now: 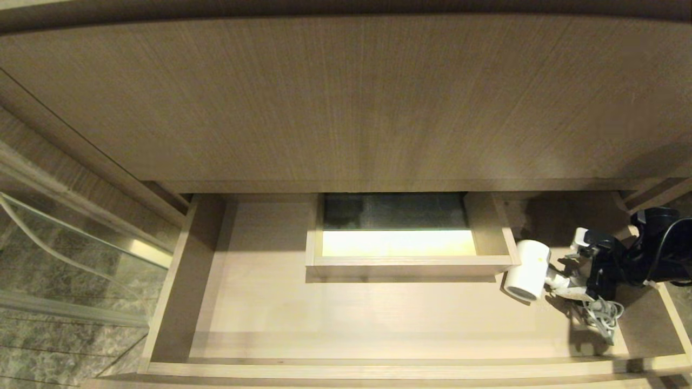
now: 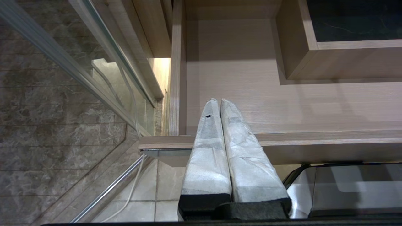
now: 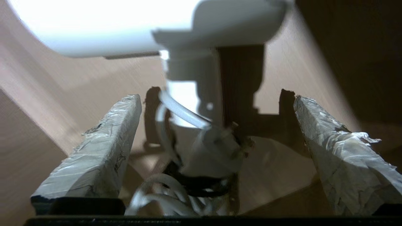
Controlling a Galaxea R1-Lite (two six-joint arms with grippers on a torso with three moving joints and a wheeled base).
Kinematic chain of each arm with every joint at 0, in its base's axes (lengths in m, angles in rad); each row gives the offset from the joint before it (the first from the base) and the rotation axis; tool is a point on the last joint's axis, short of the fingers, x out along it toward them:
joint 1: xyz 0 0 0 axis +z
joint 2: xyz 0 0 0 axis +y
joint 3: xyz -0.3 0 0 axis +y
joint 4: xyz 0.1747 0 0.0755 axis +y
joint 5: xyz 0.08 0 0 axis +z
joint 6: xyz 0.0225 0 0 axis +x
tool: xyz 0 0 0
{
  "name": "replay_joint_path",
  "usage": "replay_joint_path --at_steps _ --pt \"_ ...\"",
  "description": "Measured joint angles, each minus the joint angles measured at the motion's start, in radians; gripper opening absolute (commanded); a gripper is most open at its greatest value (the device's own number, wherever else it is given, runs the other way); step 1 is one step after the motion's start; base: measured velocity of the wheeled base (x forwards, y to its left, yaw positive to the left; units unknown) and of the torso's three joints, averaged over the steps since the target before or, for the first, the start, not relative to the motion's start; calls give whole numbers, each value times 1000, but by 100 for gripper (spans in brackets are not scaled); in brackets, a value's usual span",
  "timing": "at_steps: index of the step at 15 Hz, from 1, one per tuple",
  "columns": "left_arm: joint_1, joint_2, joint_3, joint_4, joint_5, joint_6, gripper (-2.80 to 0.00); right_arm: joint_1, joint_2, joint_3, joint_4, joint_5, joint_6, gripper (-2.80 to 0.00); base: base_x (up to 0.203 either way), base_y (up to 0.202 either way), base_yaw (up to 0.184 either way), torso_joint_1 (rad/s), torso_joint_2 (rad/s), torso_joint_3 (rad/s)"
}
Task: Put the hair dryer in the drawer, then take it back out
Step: Take the hairdryer out
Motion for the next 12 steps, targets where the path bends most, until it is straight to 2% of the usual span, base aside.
replay_joint_path --at_steps 12 --pt "0 0 0 0 0 0 -280 10 3 -4 -7 17 0 0 0 0 0 0 0 0"
